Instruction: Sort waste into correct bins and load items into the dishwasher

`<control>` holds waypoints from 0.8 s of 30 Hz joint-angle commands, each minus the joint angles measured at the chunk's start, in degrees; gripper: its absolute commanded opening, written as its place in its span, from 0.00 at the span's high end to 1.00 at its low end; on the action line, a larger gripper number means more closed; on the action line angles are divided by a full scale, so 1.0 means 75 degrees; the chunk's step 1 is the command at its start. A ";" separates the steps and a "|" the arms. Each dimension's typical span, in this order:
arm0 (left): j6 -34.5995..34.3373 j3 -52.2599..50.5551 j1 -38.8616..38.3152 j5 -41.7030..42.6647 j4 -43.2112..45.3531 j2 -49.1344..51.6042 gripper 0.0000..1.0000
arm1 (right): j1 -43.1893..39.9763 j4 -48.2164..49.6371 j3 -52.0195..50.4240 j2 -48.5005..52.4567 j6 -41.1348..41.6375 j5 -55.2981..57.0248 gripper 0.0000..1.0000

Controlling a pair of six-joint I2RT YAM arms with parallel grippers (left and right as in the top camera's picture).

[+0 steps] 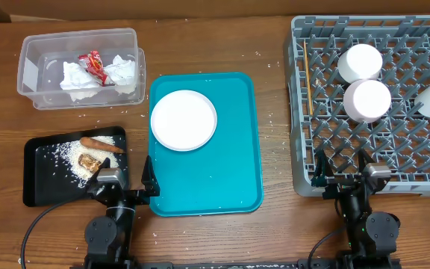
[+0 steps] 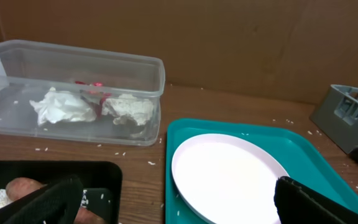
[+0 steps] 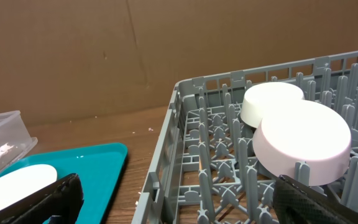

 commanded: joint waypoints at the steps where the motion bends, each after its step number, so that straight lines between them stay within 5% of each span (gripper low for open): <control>1: 0.0606 -0.0029 -0.0009 0.0306 -0.0009 -0.0117 0.00 | -0.0026 0.0041 -0.0079 -0.0070 -0.0003 0.0067 0.00; 24: 0.0772 -0.0029 -0.0017 0.0286 -0.0012 -0.0108 0.00 | -0.0026 0.0041 -0.0079 -0.0070 -0.0003 0.0067 0.00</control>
